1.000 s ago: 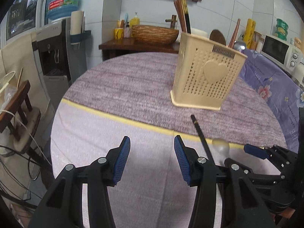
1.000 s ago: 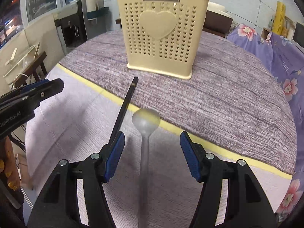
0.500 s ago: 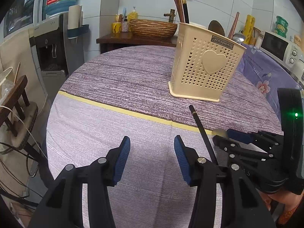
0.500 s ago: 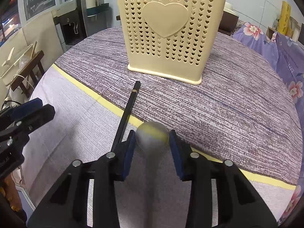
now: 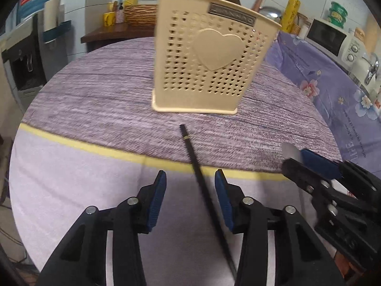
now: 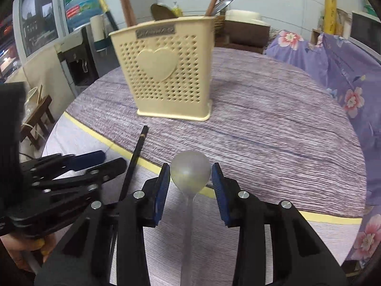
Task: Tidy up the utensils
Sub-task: 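Grasp the white plastic spoon with the right tool while the left tool grasps the last black chopstick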
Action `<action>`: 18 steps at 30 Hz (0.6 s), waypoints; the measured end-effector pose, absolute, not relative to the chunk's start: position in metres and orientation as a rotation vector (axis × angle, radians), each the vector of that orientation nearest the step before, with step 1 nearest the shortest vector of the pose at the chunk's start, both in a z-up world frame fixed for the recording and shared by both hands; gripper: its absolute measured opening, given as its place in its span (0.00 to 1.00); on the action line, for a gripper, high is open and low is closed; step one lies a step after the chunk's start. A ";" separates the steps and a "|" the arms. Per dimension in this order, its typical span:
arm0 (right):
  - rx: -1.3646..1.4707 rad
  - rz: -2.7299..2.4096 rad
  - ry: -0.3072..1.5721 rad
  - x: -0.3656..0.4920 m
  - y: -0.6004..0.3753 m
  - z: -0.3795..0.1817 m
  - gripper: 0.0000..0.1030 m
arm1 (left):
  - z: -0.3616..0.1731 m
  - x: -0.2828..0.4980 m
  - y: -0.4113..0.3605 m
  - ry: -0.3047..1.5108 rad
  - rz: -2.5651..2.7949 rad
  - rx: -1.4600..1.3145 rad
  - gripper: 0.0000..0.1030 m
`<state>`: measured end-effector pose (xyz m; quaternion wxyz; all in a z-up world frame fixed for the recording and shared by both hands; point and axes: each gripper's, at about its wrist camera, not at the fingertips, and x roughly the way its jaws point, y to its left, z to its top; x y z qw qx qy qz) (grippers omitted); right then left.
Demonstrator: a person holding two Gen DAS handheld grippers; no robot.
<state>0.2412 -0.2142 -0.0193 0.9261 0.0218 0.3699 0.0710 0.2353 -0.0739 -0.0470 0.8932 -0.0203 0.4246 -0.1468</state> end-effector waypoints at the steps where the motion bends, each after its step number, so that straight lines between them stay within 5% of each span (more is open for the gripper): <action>1: 0.051 0.146 0.757 0.240 -0.217 -0.018 0.36 | -0.048 0.240 -0.079 0.878 -0.293 -0.026 0.37; 7: 0.055 0.143 0.747 0.232 -0.221 -0.015 0.36 | -0.056 0.263 -0.092 0.908 -0.233 -0.005 0.17; 18: 0.069 0.141 0.743 0.231 -0.225 -0.015 0.36 | -0.056 0.273 -0.098 0.911 -0.208 0.025 0.10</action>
